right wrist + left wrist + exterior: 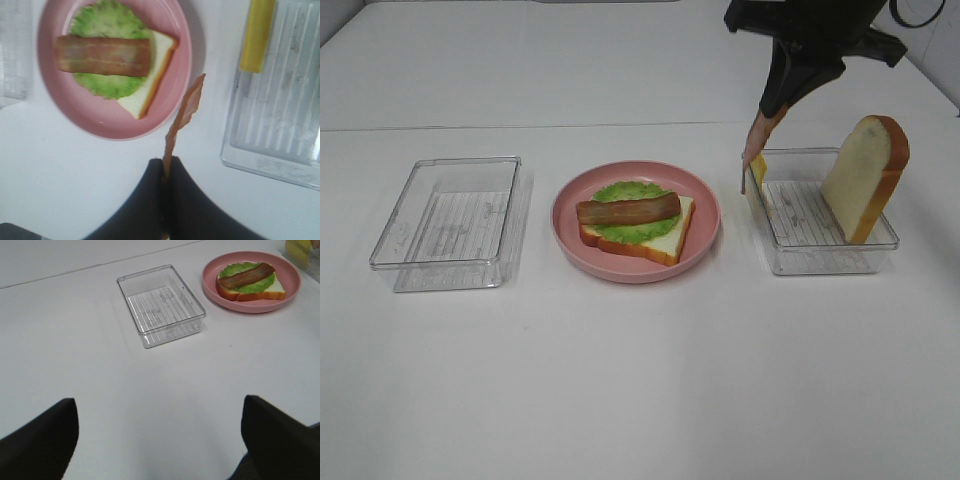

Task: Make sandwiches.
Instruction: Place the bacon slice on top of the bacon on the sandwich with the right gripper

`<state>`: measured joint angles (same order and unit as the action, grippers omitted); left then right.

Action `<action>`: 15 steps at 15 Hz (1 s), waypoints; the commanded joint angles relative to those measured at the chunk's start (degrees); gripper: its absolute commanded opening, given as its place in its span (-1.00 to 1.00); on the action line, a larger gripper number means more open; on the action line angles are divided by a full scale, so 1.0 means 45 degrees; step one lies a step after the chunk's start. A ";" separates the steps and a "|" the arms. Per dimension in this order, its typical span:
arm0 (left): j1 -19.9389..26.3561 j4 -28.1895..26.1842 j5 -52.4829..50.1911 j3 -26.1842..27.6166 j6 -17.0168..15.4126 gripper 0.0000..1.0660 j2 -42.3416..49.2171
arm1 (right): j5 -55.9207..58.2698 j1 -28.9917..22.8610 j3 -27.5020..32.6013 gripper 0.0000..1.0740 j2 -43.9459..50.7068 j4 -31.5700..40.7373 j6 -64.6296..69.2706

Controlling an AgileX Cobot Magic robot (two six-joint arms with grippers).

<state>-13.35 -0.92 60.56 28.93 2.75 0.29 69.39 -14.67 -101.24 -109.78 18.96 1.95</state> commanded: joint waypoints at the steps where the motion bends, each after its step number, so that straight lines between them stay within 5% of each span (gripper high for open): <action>1: 0.0013 -0.0025 -0.0140 -0.0089 -0.0025 0.58 0.0318 | 0.1019 -0.0013 -0.0051 -1.00 0.0777 0.1642 0.0025; 10: 0.0013 -0.0025 -0.0140 -0.0089 -0.0025 0.58 0.0318 | -0.0267 -0.0025 -0.0051 -1.00 -0.0904 0.5488 -0.1502; 15: 0.0013 -0.0025 -0.0140 -0.0089 -0.0025 0.58 0.0318 | -0.2177 -0.1184 -0.0051 -1.00 -0.2776 0.6825 -0.2330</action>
<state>-13.35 -0.92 60.56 28.93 2.75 0.29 59.82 -20.11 -101.24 -122.61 49.16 -7.85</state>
